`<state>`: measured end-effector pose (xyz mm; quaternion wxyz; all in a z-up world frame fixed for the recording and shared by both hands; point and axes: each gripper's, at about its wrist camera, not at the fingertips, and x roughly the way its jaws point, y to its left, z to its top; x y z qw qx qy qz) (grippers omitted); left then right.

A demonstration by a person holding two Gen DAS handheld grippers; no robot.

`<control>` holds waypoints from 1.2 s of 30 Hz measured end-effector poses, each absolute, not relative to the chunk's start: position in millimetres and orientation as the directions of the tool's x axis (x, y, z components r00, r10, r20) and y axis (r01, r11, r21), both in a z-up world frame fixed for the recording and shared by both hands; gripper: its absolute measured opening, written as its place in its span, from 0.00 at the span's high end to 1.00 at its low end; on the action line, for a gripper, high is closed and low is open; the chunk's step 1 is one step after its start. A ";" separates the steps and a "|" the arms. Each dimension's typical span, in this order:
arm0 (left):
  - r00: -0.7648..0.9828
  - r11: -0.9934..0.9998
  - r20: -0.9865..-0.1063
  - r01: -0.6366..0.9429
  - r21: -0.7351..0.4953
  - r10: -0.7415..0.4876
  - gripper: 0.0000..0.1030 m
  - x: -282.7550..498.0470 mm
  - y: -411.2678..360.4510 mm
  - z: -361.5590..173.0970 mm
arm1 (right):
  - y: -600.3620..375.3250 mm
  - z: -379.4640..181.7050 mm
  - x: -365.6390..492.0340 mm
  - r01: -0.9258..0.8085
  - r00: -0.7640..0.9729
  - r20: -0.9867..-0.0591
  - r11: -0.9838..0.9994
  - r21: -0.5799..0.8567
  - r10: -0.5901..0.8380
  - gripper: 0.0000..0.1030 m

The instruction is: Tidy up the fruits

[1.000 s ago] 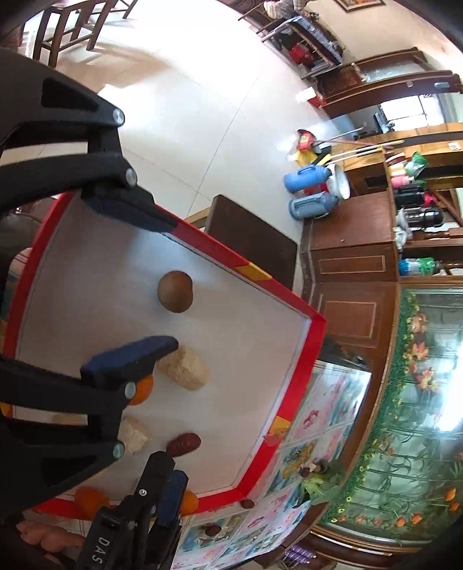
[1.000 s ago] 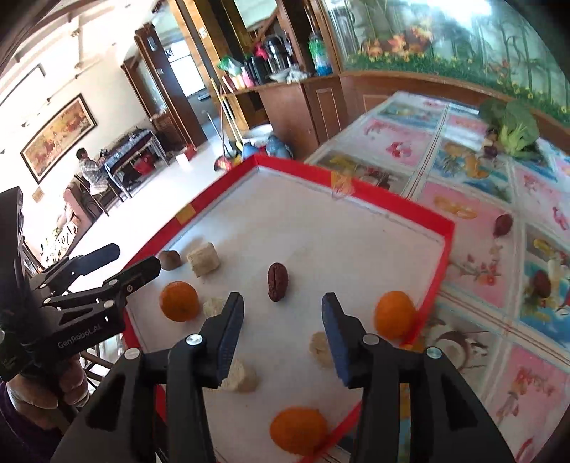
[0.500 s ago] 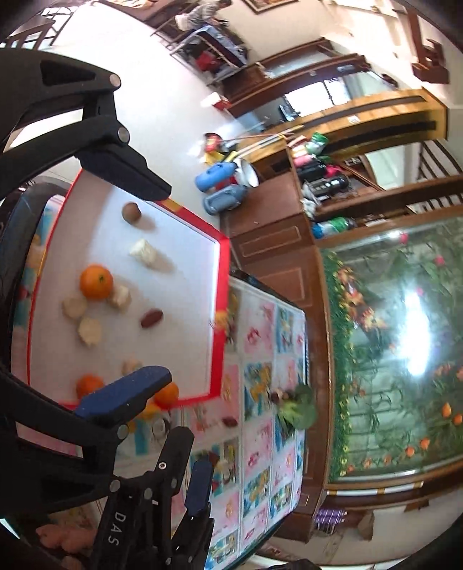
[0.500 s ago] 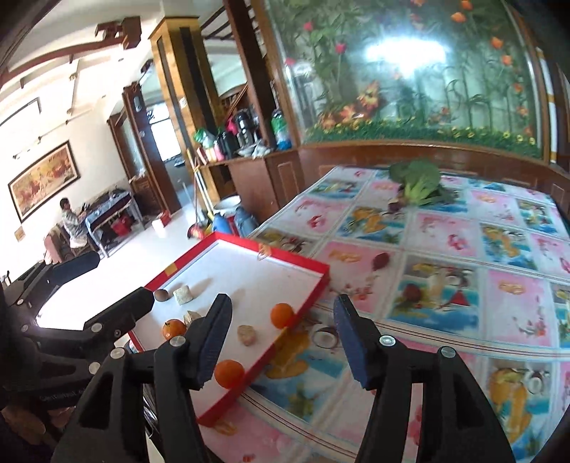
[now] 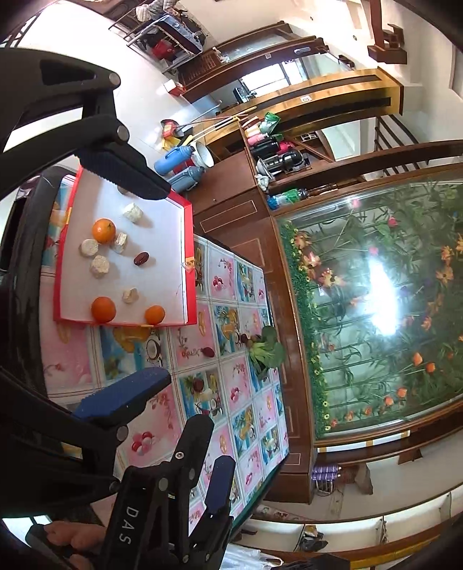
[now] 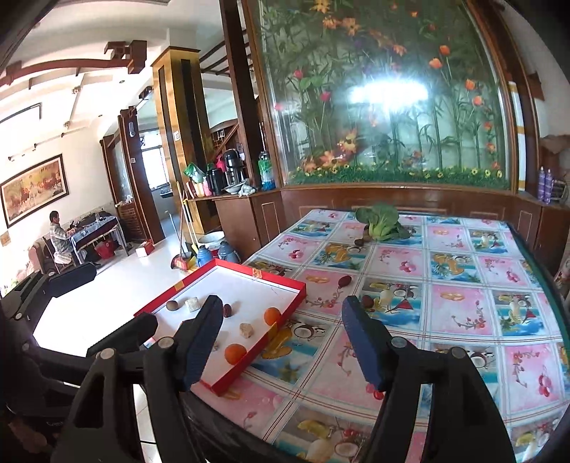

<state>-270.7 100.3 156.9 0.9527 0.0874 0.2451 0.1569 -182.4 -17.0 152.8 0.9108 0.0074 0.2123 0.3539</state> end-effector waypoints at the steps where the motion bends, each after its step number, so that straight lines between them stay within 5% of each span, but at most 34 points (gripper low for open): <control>1: 0.834 0.935 -0.431 -0.259 0.244 0.344 0.05 -278.2 98.6 158.2 | -17.5 154.7 -186.5 -0.639 0.666 -0.377 0.753 0.155 0.643 0.30; 11: 0.878 0.932 -0.327 -0.288 0.218 0.348 0.00 -350.1 94.3 173.1 | -30.5 173.0 -234.1 -0.544 0.759 -0.364 0.833 0.101 0.540 0.24; 36: 0.849 0.921 -0.357 -0.364 0.140 0.390 0.00 -376.7 126.1 149.8 | -20.7 156.5 -249.0 -0.572 0.740 -0.371 0.815 0.092 0.561 0.24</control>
